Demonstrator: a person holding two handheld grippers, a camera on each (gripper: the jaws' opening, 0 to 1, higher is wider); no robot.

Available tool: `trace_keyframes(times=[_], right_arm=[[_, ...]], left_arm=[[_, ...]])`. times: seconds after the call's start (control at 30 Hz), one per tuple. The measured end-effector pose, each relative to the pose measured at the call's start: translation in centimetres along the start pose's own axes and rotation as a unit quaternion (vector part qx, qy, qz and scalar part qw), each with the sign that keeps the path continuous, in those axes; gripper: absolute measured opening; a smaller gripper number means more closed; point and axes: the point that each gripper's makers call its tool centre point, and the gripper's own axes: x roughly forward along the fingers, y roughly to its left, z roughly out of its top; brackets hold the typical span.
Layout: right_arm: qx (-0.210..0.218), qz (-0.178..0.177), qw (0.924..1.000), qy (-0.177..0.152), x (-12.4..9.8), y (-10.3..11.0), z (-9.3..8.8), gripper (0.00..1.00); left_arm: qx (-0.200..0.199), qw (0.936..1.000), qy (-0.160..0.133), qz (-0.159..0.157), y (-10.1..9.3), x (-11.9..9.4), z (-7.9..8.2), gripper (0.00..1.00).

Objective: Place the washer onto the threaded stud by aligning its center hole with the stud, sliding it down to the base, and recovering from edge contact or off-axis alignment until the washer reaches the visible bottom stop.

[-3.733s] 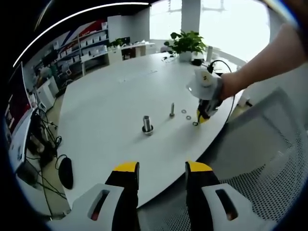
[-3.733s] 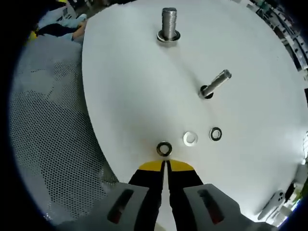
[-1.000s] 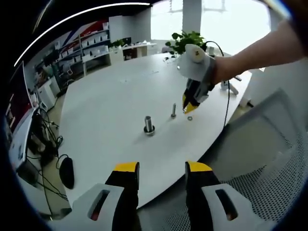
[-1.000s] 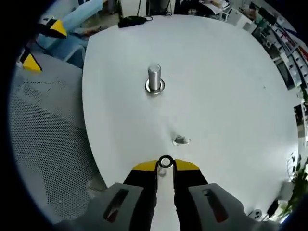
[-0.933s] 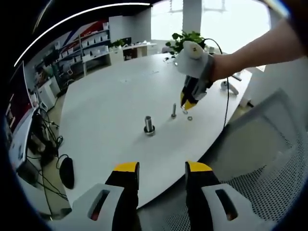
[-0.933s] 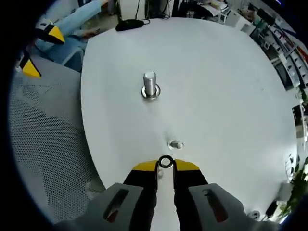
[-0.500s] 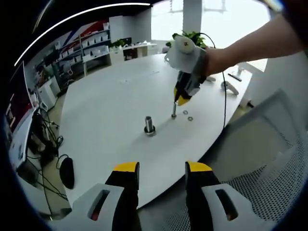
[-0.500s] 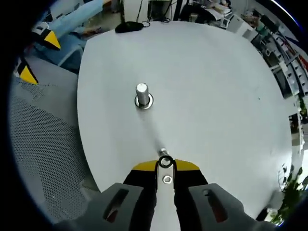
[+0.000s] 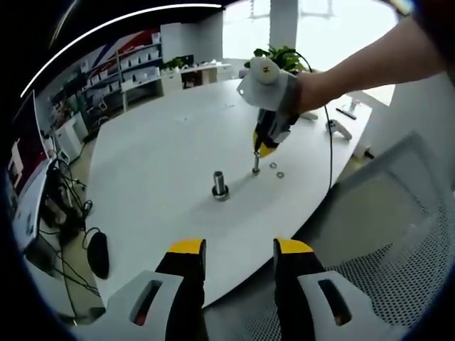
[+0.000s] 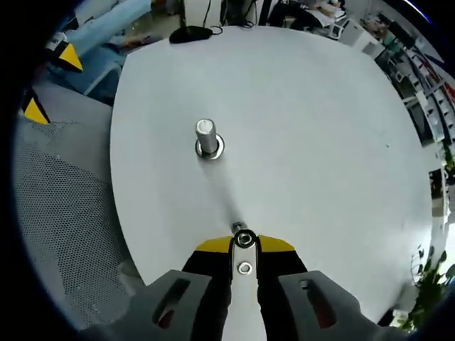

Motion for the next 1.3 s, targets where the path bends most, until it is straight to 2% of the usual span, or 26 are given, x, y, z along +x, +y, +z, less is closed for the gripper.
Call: trace_keyframes(times=[0.23, 0.73, 0.9, 1.3], right_arm=[[-0.004, 0.009, 0.9999, 0.009, 1.3, 0.2, 0.0, 0.13], [-0.019, 0.037, 0.9981, 0.045, 4.5, 0.6, -1.1, 0.14], [-0.022, 0.036, 0.9982, 0.042, 4.6, 0.1, -0.7, 0.14], [-0.015, 0.030, 0.9986, 0.042, 4.0, 0.1, -1.2, 0.20]], left_arm=[[-0.002, 1.0000, 0.001, 0.000, 0.0, 0.0, -0.1, 0.36], [-0.003, 1.0000, 0.006, 0.003, 0.1, 0.1, -0.3, 0.36], [-0.005, 0.9999, 0.006, 0.007, 0.3, 0.0, -0.3, 0.36], [-0.005, 0.9999, 0.007, 0.009, 0.4, 0.1, -0.2, 0.36]])
